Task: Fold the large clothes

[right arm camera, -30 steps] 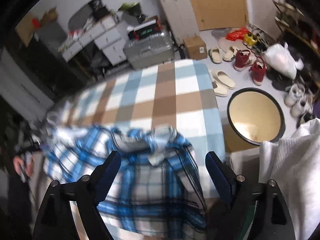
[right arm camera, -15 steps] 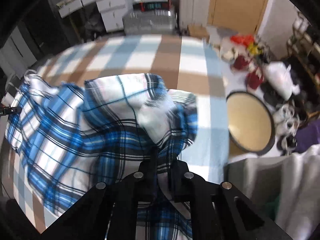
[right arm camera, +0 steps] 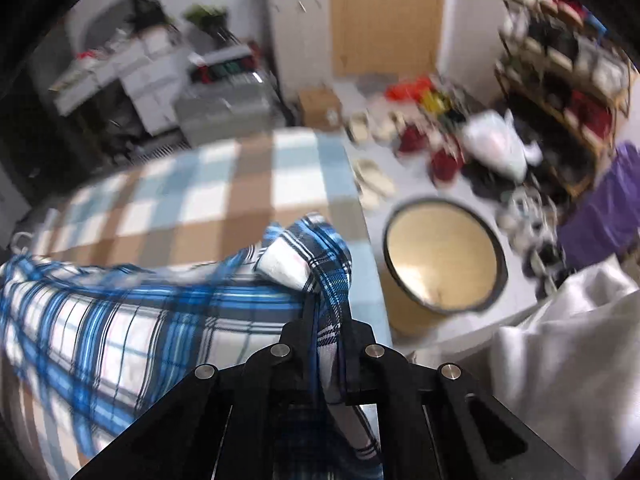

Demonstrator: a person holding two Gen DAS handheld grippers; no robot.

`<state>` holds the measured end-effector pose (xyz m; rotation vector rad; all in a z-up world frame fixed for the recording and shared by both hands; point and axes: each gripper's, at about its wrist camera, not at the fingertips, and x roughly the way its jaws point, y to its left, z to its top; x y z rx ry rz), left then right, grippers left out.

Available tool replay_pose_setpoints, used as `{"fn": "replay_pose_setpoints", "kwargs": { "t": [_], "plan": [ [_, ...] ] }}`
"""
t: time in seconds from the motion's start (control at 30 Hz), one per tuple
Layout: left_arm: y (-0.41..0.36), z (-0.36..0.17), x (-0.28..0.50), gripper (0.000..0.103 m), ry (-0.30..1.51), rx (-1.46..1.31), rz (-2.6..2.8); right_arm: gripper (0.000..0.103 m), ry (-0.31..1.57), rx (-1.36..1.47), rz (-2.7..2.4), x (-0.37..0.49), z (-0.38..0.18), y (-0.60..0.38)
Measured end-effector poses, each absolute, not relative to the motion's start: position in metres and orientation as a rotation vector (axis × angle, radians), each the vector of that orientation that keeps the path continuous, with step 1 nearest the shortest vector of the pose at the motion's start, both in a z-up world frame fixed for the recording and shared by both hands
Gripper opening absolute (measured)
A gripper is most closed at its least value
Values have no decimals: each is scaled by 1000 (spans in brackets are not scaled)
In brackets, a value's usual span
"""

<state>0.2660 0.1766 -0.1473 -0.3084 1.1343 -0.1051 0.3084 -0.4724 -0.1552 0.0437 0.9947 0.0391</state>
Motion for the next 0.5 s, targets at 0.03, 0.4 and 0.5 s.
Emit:
{"fn": "replay_pose_setpoints", "kwargs": {
  "t": [0.03,0.4,0.5],
  "plan": [
    [177,-158,266,12,1181,-320,-91,14,1025,33,28,312,-162,-471],
    [202,-162,188,79,1210,-448,-139,79,783,128,287,188,-127,-459],
    [184,-175,180,79,1248,-378,-184,81,748,2,384,144,-134,-419]
  ]
}}
